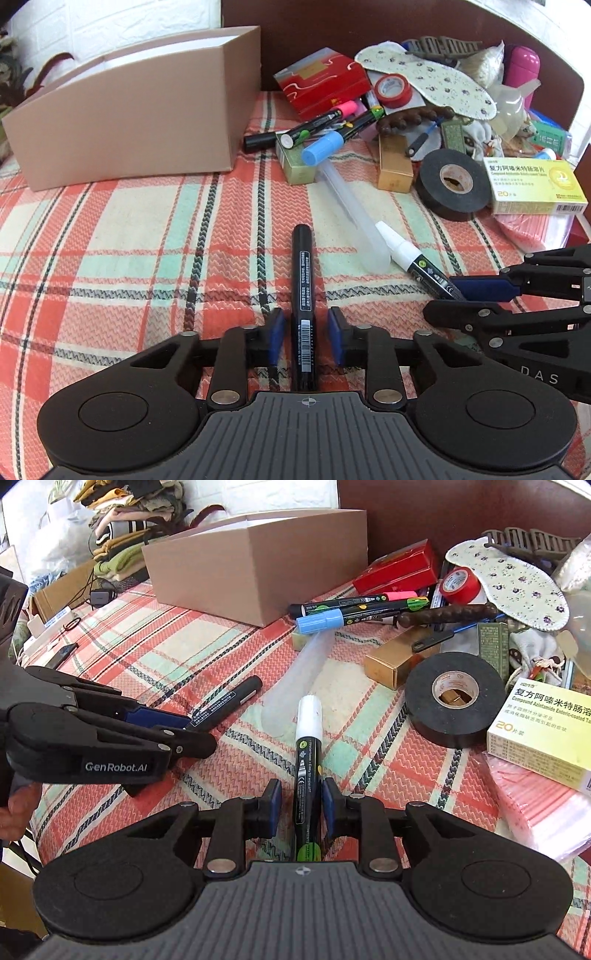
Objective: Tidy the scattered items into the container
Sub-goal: 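Grasp the black marker with the left tool while the right tool grasps the white marker, then carry both markers with both tools into the beige box, then open both tools to drop the markers into the beige box, then return both tools from the beige box to the pile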
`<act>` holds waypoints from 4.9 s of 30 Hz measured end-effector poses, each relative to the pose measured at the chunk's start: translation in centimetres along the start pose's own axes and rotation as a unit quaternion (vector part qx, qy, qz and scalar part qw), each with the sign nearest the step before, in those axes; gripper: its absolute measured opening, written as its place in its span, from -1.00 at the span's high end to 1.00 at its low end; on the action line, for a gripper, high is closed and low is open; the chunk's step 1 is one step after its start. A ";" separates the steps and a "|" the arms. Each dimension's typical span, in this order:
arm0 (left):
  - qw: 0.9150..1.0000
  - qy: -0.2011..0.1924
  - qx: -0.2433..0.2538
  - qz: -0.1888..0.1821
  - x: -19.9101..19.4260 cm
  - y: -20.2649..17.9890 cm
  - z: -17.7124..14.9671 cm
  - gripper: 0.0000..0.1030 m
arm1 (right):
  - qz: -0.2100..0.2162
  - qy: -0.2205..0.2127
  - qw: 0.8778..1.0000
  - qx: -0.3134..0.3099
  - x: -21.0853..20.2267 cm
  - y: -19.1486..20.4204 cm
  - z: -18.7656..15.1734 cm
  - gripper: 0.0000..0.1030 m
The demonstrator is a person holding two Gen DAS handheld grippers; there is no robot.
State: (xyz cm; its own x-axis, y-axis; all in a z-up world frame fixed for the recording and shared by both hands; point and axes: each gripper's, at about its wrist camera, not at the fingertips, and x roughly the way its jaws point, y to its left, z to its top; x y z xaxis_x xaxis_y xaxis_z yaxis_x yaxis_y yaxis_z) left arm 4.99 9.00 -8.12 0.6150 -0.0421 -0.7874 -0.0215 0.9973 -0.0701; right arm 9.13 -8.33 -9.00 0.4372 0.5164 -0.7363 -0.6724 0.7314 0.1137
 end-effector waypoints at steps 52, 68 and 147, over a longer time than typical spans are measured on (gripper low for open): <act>0.987 -0.147 -0.054 0.020 -8.8 4.9 8.1 0.82 | 0.047 -0.103 0.989 -0.091 -3.6 6.9 13.1 0.65; 0.979 -0.186 -0.040 0.069 -5.6 10.6 19.1 0.82 | 0.023 -0.147 0.986 -0.072 1.8 5.7 24.2 0.65; 0.997 -0.057 -0.041 0.021 -0.4 -3.2 1.2 -0.96 | -0.038 -0.120 0.989 0.082 -4.1 -4.3 -2.5 -0.93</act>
State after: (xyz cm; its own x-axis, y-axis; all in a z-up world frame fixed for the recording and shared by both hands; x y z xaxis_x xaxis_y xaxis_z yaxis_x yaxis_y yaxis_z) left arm 5.77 5.92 -6.83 0.6977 0.0120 -0.7163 -0.1104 0.9897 -0.0910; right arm 8.74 -14.69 -8.09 0.6247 0.5336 -0.5701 -0.5346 0.8244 0.1858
